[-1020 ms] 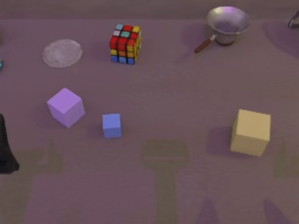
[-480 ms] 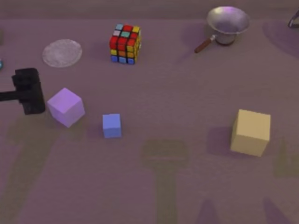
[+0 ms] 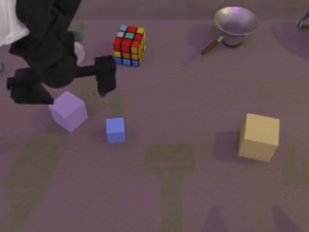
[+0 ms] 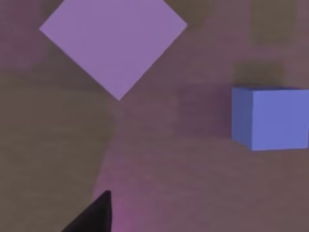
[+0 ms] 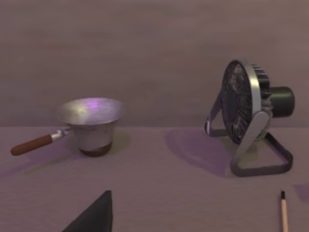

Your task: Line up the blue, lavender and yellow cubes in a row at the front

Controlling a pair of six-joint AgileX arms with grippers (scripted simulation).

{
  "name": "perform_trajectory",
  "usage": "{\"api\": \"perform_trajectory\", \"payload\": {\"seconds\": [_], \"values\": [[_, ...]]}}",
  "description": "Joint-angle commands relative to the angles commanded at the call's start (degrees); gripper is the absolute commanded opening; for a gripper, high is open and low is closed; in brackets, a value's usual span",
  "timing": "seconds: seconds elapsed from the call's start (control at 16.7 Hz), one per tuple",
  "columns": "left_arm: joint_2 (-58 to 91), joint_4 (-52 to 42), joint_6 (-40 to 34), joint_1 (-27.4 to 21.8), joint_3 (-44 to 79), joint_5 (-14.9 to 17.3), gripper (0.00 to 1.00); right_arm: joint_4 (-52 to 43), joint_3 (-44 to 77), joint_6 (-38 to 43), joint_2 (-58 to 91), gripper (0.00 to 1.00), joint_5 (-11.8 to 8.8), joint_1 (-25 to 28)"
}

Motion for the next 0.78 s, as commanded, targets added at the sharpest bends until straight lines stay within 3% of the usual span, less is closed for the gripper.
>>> {"api": "perform_trajectory", "payload": {"seconds": [0.42, 0.78], "values": [[22.8, -11.9, -6.0, -4.9, 19.9, 0.1, 1.00, 0.0, 0.0, 0.0, 0.0, 1.00, 0.0, 0.0], [24.9, -12.9, -6.6, -5.4, 21.9, 0.0, 1.00, 0.0, 0.0, 0.0, 0.0, 1.00, 0.0, 0.0]]}}
